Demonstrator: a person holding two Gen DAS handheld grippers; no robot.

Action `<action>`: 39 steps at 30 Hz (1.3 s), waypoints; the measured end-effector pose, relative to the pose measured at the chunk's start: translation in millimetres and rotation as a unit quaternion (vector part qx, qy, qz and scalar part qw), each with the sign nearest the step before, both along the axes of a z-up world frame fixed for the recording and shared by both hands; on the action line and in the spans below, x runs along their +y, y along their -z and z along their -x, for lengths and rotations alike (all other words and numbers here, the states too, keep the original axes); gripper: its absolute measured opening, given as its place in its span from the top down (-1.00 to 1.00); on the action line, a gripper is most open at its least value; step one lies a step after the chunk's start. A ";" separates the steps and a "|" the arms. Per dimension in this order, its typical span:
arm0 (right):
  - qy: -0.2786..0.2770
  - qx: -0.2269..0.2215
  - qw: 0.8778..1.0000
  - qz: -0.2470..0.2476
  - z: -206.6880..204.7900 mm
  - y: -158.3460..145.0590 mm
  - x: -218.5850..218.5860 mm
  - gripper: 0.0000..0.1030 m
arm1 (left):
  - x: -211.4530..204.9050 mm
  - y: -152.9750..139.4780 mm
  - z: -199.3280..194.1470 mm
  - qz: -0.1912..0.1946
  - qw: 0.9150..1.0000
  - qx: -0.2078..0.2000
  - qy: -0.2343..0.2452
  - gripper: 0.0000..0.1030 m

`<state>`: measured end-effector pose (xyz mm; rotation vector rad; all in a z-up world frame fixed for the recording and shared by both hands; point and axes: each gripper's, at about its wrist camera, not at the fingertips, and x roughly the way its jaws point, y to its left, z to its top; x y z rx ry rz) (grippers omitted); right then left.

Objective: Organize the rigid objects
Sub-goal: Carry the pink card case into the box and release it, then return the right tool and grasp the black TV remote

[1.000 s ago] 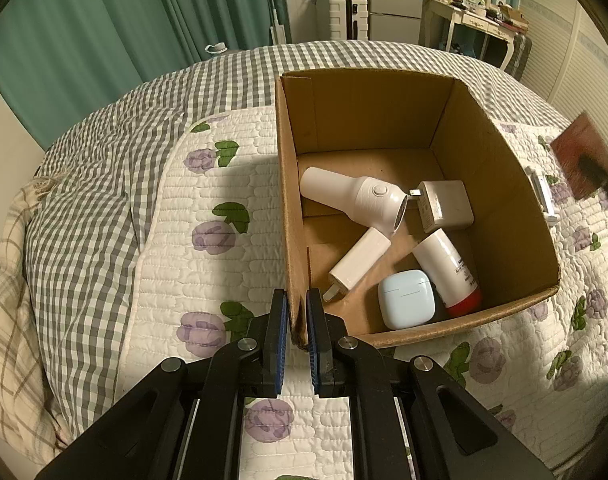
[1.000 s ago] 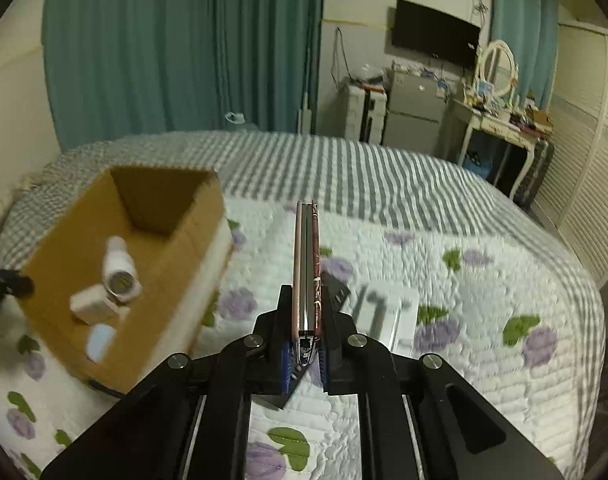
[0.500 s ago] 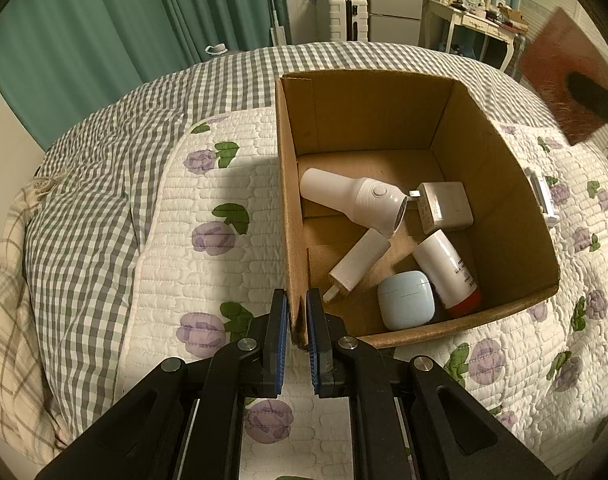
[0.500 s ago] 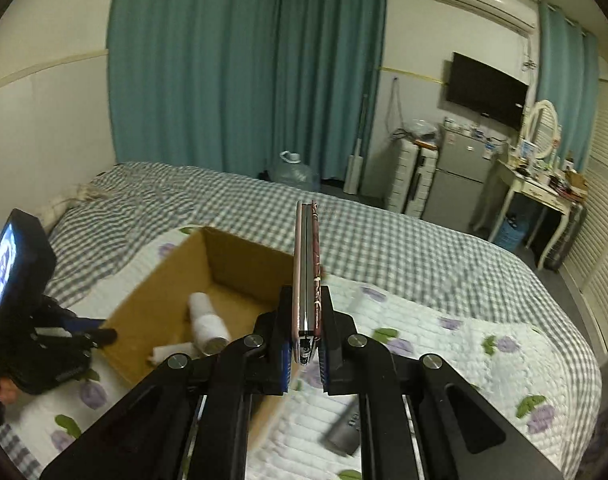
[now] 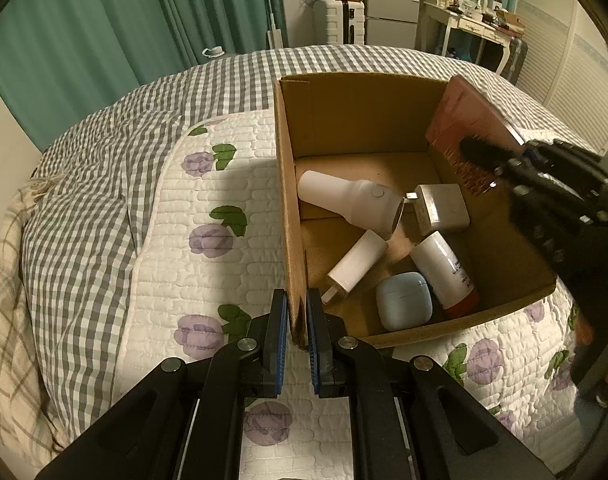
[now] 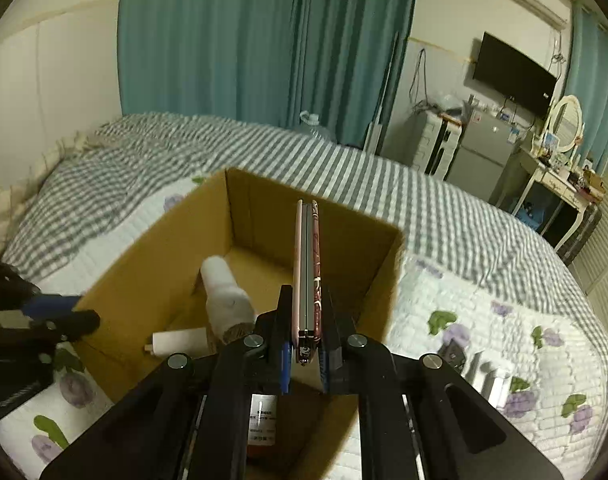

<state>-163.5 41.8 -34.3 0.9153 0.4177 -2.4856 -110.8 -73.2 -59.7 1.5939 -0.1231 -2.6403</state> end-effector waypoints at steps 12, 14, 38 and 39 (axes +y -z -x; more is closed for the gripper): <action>-0.012 -0.019 1.000 -0.021 -3.5 23.1 -11.2 0.81 | -0.3 -0.3 -0.1 -0.001 1.000 0.001 0.000 0.83; -0.019 -0.017 1.000 -0.017 -7.2 19.4 -11.7 0.52 | 0.2 -0.2 -0.1 0.001 1.000 0.001 0.000 0.83; 0.097 0.019 0.995 0.009 -23.8 -45.1 97.3 -0.64 | 1.2 -1.3 -1.9 0.003 1.000 0.000 -0.005 0.82; 0.109 0.013 0.994 0.011 -20.4 -41.1 104.9 -0.64 | 1.4 -1.2 -2.0 0.005 1.000 0.000 -0.006 0.82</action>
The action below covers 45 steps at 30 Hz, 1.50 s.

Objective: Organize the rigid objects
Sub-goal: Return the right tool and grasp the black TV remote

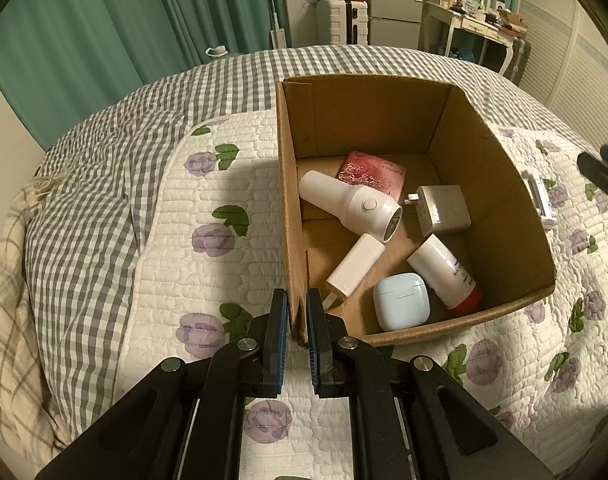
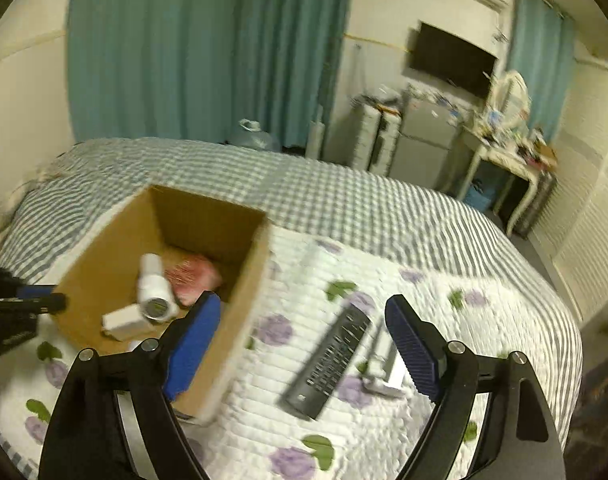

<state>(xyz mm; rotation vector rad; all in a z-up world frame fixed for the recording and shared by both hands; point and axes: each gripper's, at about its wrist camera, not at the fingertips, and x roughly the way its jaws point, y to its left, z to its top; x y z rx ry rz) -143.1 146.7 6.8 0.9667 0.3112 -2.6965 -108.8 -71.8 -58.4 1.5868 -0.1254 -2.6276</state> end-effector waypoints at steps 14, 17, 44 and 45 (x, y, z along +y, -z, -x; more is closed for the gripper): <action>0.078 -0.075 0.994 -0.008 32.4 96.4 45.3 -0.64 | 0.3 -0.1 0.2 0.000 1.000 -0.001 -0.001 0.82; 0.076 -0.091 0.993 0.018 35.8 106.4 49.1 -0.64 | -0.5 -0.9 -0.7 -0.001 1.000 0.000 -0.001 0.83; 0.098 -0.181 0.971 0.119 105.0 152.2 52.1 0.03 | -0.4 -3.1 -1.4 -0.001 1.000 0.000 0.002 0.82; 0.097 -0.179 0.972 0.118 101.4 153.7 52.1 0.04 | -0.4 -3.0 -1.2 -0.001 1.000 0.000 0.002 0.82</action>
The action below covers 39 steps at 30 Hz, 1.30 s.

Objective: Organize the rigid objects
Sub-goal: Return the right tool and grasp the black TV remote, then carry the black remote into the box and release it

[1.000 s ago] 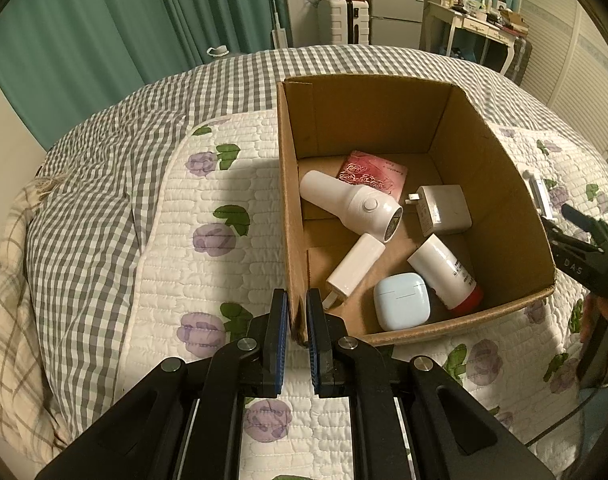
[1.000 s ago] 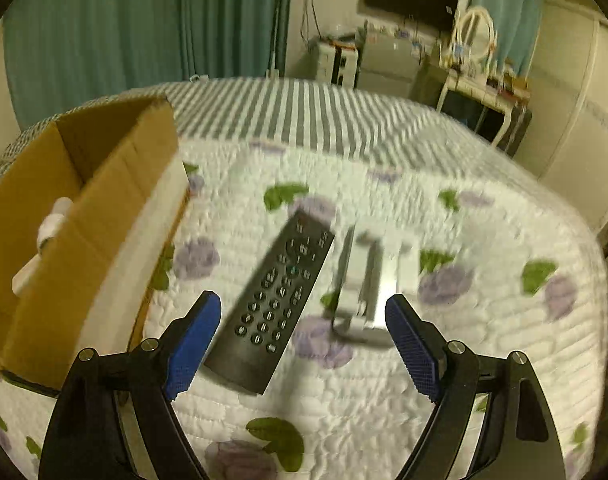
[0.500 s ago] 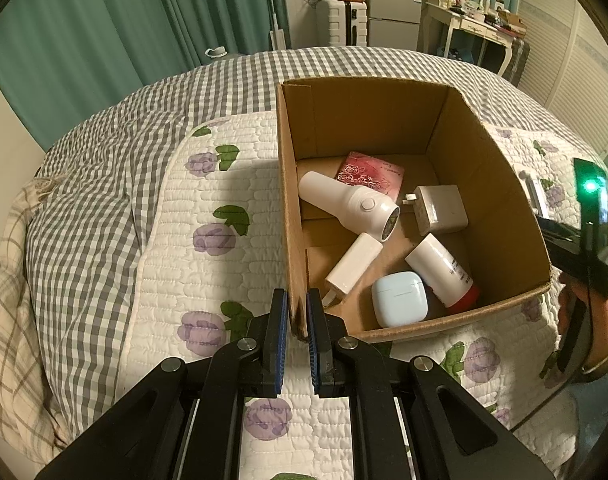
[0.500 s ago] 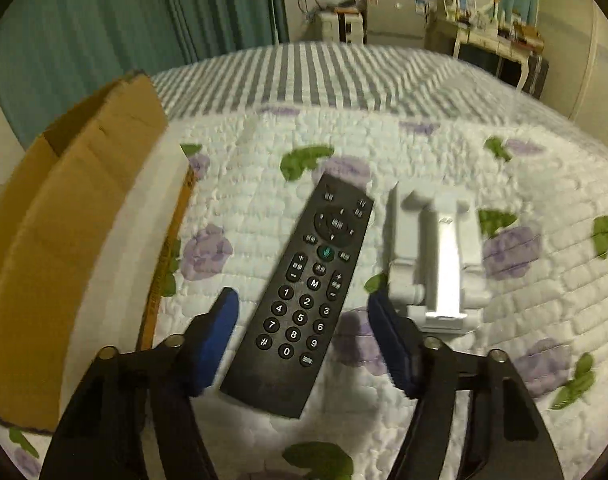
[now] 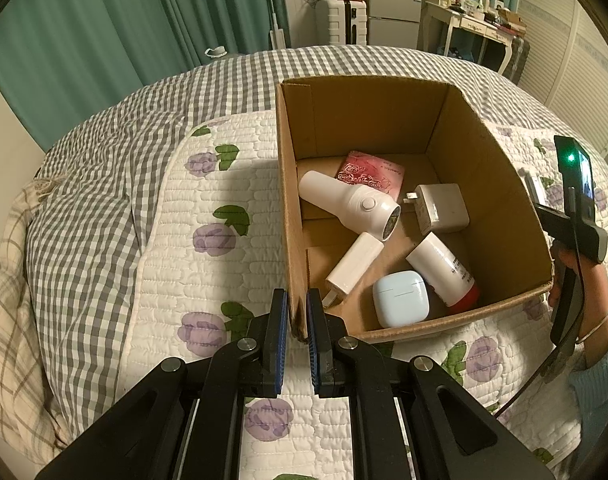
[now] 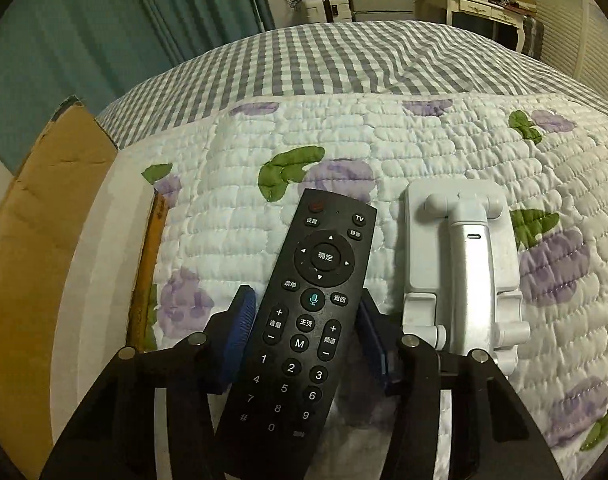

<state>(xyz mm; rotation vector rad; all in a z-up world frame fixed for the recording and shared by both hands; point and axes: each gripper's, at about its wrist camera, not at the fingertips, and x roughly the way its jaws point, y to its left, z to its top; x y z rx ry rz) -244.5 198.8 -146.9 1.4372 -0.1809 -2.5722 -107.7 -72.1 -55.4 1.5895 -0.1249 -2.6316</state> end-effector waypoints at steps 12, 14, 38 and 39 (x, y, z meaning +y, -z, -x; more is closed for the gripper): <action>-0.022 0.036 0.998 -0.035 -24.6 -17.9 -7.6 0.19 | -1.7 1.4 0.8 -0.001 1.000 0.000 -0.001 0.83; -0.023 0.039 0.998 -0.040 -28.2 -20.3 -7.0 0.19 | -1.4 1.4 0.8 -0.001 1.000 0.000 -0.001 0.83; -0.106 0.185 0.976 -0.042 -97.3 -189.5 -52.7 0.19 | -1.6 1.9 0.8 -0.001 1.000 0.001 -0.004 0.82; -0.111 0.188 0.975 -0.039 -98.5 -193.0 -57.0 0.19 | -2.0 1.9 0.8 -0.002 1.000 0.001 -0.004 0.82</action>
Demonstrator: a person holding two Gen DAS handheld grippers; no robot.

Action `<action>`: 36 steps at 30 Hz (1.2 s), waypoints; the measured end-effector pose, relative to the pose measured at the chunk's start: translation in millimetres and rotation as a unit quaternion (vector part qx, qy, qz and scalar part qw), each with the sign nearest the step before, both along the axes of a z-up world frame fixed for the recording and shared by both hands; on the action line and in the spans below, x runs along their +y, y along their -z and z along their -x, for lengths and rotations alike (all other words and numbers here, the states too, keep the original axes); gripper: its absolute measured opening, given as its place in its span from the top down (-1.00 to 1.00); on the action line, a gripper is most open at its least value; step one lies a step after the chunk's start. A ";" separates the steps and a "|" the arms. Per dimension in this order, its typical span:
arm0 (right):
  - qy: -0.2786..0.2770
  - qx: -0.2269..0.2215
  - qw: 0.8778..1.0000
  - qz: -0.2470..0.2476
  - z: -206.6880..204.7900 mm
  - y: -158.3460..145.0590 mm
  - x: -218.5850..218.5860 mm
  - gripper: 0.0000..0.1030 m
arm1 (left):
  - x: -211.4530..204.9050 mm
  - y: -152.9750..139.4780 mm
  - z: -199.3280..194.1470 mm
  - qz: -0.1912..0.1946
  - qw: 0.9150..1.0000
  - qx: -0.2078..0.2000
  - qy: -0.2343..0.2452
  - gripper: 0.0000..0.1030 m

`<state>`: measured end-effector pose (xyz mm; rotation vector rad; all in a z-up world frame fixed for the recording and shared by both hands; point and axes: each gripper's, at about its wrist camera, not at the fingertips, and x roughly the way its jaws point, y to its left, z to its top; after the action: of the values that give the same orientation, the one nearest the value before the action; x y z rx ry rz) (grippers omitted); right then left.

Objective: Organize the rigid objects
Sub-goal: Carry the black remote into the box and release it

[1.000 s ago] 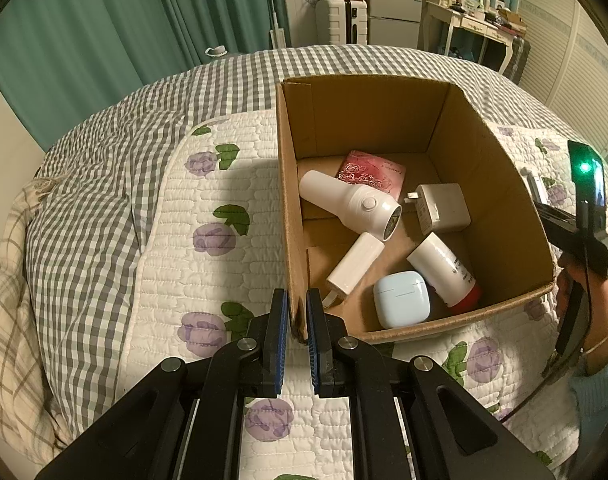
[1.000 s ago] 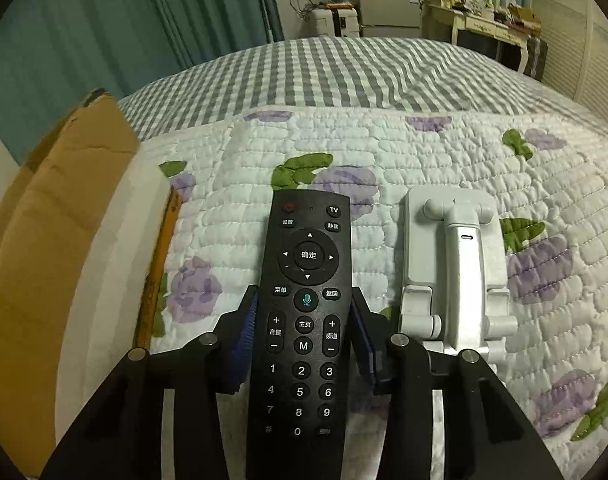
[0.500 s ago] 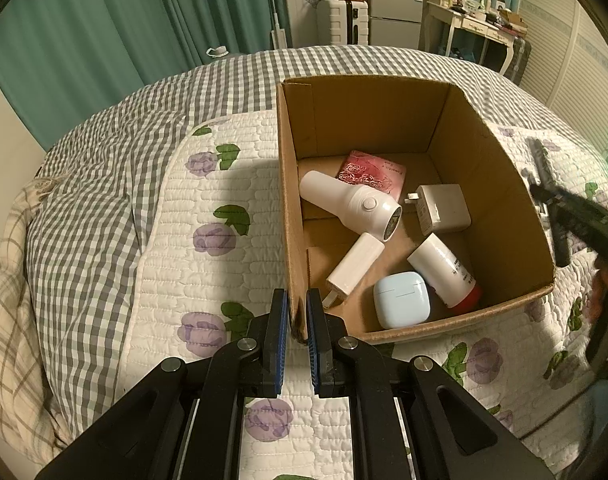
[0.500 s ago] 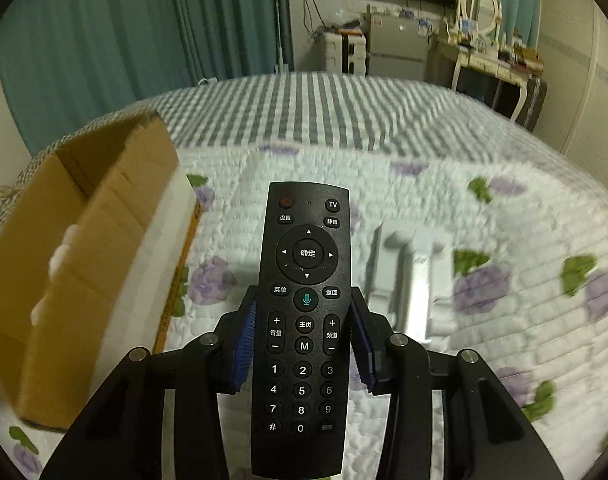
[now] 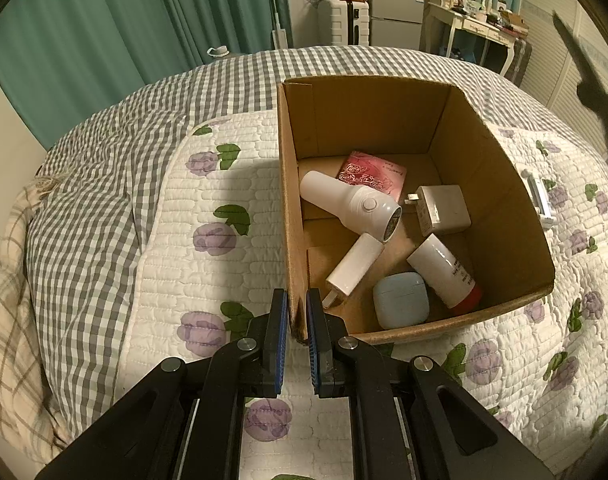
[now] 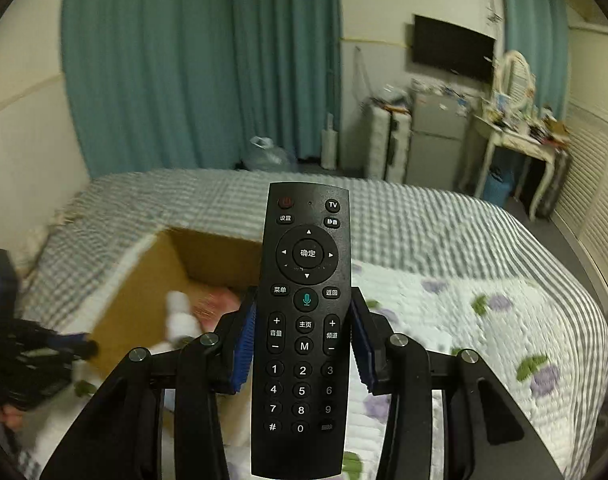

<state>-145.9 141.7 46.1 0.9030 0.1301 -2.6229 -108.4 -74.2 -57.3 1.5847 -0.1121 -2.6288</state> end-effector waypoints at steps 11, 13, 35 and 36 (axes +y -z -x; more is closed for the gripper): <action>-0.067 -0.020 0.998 -0.007 -5.7 16.5 -79.1 0.19 | -1.1 -0.6 -1.3 -0.007 1.000 0.003 0.002 0.82; -0.068 -0.034 0.997 -0.017 -1.8 32.3 -90.1 0.19 | -1.1 -0.5 -1.2 -0.008 1.000 0.003 0.003 0.82; -0.050 -0.052 0.997 -0.020 16.0 79.6 -90.8 -0.39 | -0.2 1.0 -0.7 -0.006 1.000 0.006 0.007 0.83; -0.050 -0.046 0.998 -0.017 14.1 75.0 -87.3 -0.39 | -0.1 1.0 -0.4 -0.006 1.000 0.006 0.007 0.83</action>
<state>-160.1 54.4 -28.9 0.9996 0.1911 -2.4899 -108.0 -74.3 -58.4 1.5787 -0.1086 -2.6537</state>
